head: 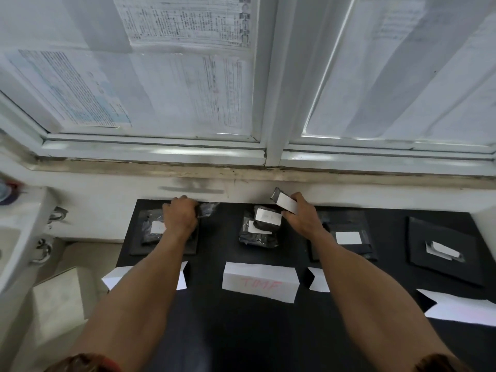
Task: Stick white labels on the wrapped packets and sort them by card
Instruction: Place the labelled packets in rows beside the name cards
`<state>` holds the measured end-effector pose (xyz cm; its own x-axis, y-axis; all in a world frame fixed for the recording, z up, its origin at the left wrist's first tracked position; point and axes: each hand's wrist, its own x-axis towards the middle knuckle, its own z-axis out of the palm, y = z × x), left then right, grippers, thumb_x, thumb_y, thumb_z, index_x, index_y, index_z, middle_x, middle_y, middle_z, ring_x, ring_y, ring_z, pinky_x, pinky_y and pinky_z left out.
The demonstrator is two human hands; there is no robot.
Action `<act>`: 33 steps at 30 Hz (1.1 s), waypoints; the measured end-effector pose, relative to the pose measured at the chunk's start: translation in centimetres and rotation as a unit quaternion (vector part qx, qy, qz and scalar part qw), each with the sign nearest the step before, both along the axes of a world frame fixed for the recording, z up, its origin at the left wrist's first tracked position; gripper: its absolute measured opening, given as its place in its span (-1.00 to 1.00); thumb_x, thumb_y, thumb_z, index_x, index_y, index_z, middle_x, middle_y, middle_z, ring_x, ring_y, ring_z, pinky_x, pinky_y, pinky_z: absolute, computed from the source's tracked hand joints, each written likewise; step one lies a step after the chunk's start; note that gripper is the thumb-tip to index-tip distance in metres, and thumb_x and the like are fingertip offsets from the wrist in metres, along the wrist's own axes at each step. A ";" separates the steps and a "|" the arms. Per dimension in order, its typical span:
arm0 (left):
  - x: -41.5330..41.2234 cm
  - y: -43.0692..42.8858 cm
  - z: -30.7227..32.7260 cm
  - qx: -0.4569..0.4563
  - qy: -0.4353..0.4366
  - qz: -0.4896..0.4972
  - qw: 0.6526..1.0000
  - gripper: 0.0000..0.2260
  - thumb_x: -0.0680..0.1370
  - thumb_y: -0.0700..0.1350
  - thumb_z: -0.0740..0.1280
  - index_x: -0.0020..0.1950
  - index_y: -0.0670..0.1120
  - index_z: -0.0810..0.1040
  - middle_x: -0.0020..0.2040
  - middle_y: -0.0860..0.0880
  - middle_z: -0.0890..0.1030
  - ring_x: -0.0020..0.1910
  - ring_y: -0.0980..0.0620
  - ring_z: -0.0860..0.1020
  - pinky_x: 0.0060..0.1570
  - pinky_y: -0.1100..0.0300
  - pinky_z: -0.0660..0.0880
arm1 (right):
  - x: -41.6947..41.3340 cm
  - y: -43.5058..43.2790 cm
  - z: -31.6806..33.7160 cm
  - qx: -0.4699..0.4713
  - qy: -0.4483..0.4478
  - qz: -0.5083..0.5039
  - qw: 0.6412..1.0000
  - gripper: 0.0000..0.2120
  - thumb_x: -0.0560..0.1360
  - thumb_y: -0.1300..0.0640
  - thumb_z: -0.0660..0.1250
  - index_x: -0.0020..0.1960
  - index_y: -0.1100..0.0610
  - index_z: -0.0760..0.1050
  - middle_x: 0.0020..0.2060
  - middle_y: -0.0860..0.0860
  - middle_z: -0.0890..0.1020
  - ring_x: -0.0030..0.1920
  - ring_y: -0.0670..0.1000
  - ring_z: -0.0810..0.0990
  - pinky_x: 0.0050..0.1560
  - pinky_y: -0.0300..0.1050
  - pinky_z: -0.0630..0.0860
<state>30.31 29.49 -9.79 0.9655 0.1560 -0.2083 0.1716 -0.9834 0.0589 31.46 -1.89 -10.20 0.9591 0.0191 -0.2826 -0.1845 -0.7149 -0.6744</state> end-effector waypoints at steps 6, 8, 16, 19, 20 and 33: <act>1.1 -3.2 1.4 0.018 -0.012 -0.036 0.999 -0.75 0.49 -0.19 0.34 0.13 0.01 0.63 0.07 -0.08 0.57 0.11 -0.14 0.51 0.14 -0.06 0.38 | 0.7 0.6 0.6 -0.007 -0.005 0.102 0.995 -0.61 0.44 0.10 0.43 0.18 0.09 0.34 0.07 0.12 0.58 0.04 0.12 0.57 0.01 -0.05 0.53; 1.2 -3.7 1.5 0.011 -0.017 -0.032 0.999 -0.76 0.48 -0.19 0.33 0.10 0.00 0.64 0.06 -0.09 0.57 0.11 -0.15 0.51 0.14 -0.06 0.38 | 0.6 1.4 0.3 -0.026 0.007 0.142 0.990 -0.58 0.44 0.07 0.44 0.17 0.09 0.31 0.08 0.12 0.57 0.04 0.12 0.56 0.02 -0.01 0.54; 1.2 -5.3 2.0 0.013 -0.010 -0.045 0.999 -0.75 0.49 -0.18 0.33 0.14 0.01 0.63 0.10 -0.08 0.57 0.13 -0.14 0.50 0.17 -0.08 0.38 | -0.3 2.7 -1.3 -0.118 -0.010 0.232 0.966 -0.60 0.42 0.21 0.42 0.15 0.17 0.29 0.14 0.14 0.50 0.08 0.14 0.48 0.00 -0.07 0.41; 1.3 -5.6 2.1 0.004 -0.010 -0.047 0.999 -0.74 0.49 -0.19 0.33 0.14 0.01 0.63 0.09 -0.08 0.57 0.14 -0.14 0.50 0.18 -0.08 0.37 | 0.4 1.4 -0.6 -0.069 -0.028 0.159 0.984 -0.59 0.42 0.22 0.41 0.17 0.17 0.28 0.06 0.16 0.56 0.03 0.14 0.56 -0.03 -0.07 0.50; 1.3 -5.7 2.1 -0.001 -0.009 -0.045 0.999 -0.74 0.48 -0.20 0.33 0.14 0.01 0.63 0.08 -0.07 0.57 0.14 -0.14 0.50 0.18 -0.08 0.36 | 0.6 0.6 -0.4 -0.073 -0.030 0.145 0.986 -0.57 0.41 0.23 0.41 0.17 0.15 0.27 0.04 0.17 0.57 0.01 0.14 0.58 -0.04 -0.07 0.52; 1.0 -5.9 1.8 0.002 -0.005 -0.059 0.998 -0.71 0.48 -0.20 0.34 0.16 0.02 0.62 0.11 -0.08 0.56 0.15 -0.13 0.50 0.19 -0.06 0.36 | -1.3 -2.0 -3.4 -0.156 0.073 0.108 0.979 -0.53 0.41 0.27 0.38 0.22 0.20 0.24 0.10 0.23 0.54 0.11 0.21 0.54 0.05 0.00 0.47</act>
